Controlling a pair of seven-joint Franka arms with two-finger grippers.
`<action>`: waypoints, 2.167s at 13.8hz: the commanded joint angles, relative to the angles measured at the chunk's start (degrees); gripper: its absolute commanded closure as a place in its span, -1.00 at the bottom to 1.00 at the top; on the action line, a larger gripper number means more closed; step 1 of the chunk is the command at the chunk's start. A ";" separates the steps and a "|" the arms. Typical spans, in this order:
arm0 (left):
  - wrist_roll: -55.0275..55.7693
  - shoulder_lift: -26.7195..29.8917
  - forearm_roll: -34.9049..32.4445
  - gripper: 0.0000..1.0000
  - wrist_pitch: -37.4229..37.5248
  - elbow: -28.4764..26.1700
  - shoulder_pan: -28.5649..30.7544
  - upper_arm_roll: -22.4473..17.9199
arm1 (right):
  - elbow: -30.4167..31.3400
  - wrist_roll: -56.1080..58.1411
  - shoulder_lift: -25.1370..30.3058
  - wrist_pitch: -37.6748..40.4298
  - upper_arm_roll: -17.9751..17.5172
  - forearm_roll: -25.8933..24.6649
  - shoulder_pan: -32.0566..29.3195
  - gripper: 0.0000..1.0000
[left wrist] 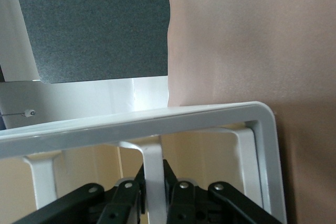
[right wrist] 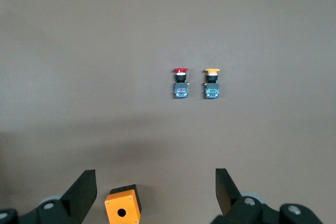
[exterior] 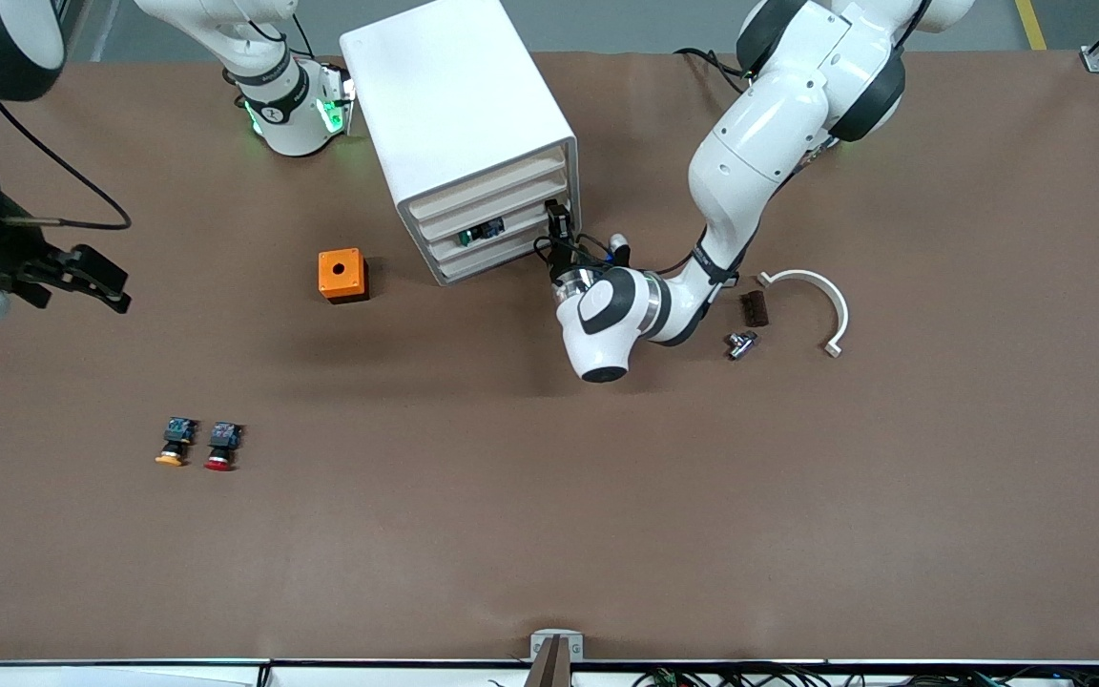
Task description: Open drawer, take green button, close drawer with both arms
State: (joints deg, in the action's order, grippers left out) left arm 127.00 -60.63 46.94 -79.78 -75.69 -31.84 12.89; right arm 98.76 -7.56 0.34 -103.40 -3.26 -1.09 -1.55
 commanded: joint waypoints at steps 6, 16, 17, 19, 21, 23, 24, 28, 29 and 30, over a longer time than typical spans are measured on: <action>-0.53 -0.36 2.89 0.76 -4.59 2.04 6.78 0.03 | -2.35 -7.02 -5.17 -1.44 0.09 1.09 3.30 -1.00; -0.70 -0.36 6.59 0.69 -8.46 3.18 11.27 0.03 | -0.24 -27.39 -8.17 -0.58 -0.08 2.67 9.90 -1.00; -0.70 -0.36 6.59 0.69 -8.46 3.10 11.36 0.03 | -0.15 -29.68 -8.17 -0.48 -0.08 2.67 10.95 -1.00; -0.70 -0.36 6.59 0.66 -8.46 3.18 11.80 0.03 | 0.37 -35.64 -8.17 -0.57 -0.17 2.93 12.88 -1.00; -0.96 -0.19 6.59 -0.05 -8.38 3.10 11.88 0.03 | 0.90 -43.63 -8.43 -0.92 -0.08 4.42 16.47 -1.00; -6.38 0.16 6.67 -0.84 -8.38 3.10 12.24 0.20 | 1.17 -51.02 -9.83 -1.62 -0.08 4.78 20.34 -1.00; -9.72 0.51 6.67 -0.99 -8.38 3.18 12.24 0.29 | 1.25 -54.71 -11.05 -3.19 -0.08 6.09 22.01 -1.00; -25.18 2.70 6.59 -0.99 -8.20 3.79 13.38 0.56 | 1.34 -66.33 -14.93 -7.85 -0.08 9.00 27.64 -1.00; -29.57 3.32 6.50 -0.99 -7.94 3.97 13.55 0.29 | 1.52 -68.88 -15.63 -8.82 -0.08 9.00 28.79 -1.00; -33.01 4.28 6.15 -0.99 -7.85 4.15 14.16 0.29 | 2.48 -70.82 -16.07 -9.70 -0.08 9.00 30.10 -0.99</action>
State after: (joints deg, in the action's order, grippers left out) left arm 100.17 -58.83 52.78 -88.00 -71.02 -18.63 13.20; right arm 100.45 -74.44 -15.05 -111.76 -3.87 6.85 26.45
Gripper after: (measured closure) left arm 0.000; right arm 0.000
